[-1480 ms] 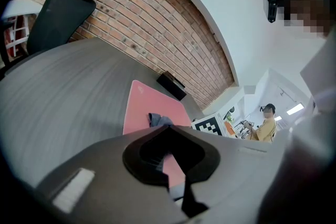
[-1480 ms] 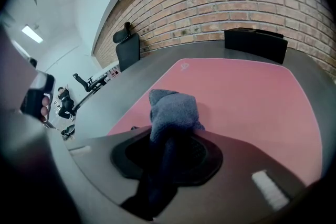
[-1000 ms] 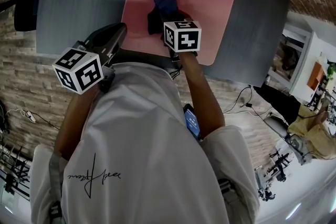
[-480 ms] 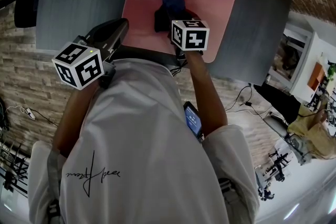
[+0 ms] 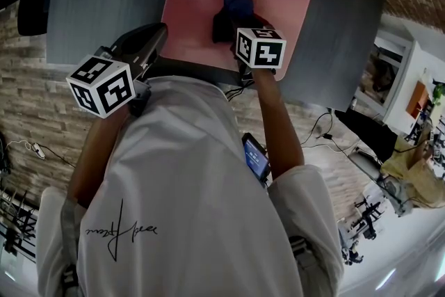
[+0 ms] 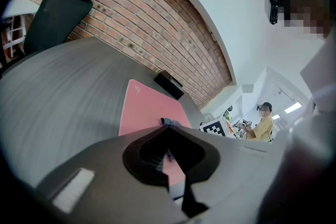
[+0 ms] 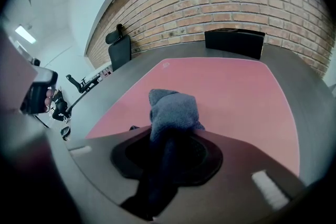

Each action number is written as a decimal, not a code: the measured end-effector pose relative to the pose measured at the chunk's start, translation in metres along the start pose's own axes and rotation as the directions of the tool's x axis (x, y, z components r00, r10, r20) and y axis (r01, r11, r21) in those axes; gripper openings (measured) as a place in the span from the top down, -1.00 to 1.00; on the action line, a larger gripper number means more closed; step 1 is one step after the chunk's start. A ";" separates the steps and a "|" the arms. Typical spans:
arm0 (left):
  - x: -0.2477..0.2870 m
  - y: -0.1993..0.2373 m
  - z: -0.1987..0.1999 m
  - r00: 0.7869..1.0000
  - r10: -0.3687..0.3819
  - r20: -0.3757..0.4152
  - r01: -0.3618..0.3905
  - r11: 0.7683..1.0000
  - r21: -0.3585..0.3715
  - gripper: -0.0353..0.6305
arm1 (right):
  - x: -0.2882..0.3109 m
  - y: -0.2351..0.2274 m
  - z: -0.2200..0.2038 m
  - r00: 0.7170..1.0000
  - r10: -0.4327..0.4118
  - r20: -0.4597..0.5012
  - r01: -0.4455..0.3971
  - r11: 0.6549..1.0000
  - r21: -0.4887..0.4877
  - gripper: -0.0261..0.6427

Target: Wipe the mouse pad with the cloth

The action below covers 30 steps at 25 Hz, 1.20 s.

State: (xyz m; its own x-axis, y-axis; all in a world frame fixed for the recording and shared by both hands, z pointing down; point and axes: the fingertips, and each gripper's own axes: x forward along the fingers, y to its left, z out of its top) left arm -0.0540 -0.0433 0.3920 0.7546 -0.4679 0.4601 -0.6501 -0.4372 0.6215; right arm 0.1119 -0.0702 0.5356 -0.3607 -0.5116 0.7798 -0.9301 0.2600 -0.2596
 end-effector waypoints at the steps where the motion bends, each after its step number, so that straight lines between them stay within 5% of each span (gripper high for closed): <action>1: 0.000 -0.001 0.000 1.000 -0.001 -0.001 0.001 1.000 0.001 0.89 | -0.002 -0.002 -0.001 1.000 -0.002 0.000 0.002 1.000 0.002 0.63; 30: 0.002 0.005 0.003 1.000 0.014 -0.006 -0.014 1.000 -0.004 0.89 | -0.038 -0.097 -0.008 0.990 -0.141 0.019 0.138 0.983 0.121 0.62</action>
State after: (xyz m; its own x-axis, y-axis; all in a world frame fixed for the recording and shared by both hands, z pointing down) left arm -0.0555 -0.0488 0.3941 0.7456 -0.4698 0.4727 -0.6606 -0.4273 0.6173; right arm 0.2168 -0.0695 0.5352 -0.2269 -0.5587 0.7978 -0.9725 0.0862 -0.2163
